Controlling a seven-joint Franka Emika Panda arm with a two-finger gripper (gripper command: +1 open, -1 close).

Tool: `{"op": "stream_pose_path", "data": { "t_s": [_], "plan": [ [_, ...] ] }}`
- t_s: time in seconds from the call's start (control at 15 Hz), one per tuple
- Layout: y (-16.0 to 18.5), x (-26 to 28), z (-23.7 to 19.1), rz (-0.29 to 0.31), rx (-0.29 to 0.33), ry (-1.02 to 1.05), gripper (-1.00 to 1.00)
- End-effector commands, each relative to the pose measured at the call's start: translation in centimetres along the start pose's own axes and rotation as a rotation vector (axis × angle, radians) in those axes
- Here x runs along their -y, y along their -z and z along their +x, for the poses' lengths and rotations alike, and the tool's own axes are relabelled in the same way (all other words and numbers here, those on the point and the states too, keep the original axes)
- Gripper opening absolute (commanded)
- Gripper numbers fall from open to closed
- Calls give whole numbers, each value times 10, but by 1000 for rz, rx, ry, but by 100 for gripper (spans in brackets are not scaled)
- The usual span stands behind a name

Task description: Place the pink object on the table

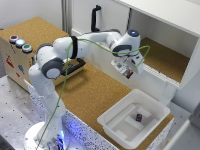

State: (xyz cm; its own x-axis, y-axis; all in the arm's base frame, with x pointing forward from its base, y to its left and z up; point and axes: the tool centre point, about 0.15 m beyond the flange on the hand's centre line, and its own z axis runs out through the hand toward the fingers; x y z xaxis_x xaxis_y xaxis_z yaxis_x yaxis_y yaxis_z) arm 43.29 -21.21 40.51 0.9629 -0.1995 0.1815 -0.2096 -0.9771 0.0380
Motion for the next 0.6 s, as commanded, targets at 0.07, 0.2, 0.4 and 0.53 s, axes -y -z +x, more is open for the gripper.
{"op": "stream_pose_path", "data": {
  "t_s": [0.07,0.2,0.4,0.53],
  "plan": [
    [-102,54,-72,-236,-222,79,-100],
    [-128,62,-74,-217,-175,139,-100],
    [-156,72,-73,-205,-153,209,-100],
    [-176,78,-69,-204,-128,249,-100]
  ]
}}
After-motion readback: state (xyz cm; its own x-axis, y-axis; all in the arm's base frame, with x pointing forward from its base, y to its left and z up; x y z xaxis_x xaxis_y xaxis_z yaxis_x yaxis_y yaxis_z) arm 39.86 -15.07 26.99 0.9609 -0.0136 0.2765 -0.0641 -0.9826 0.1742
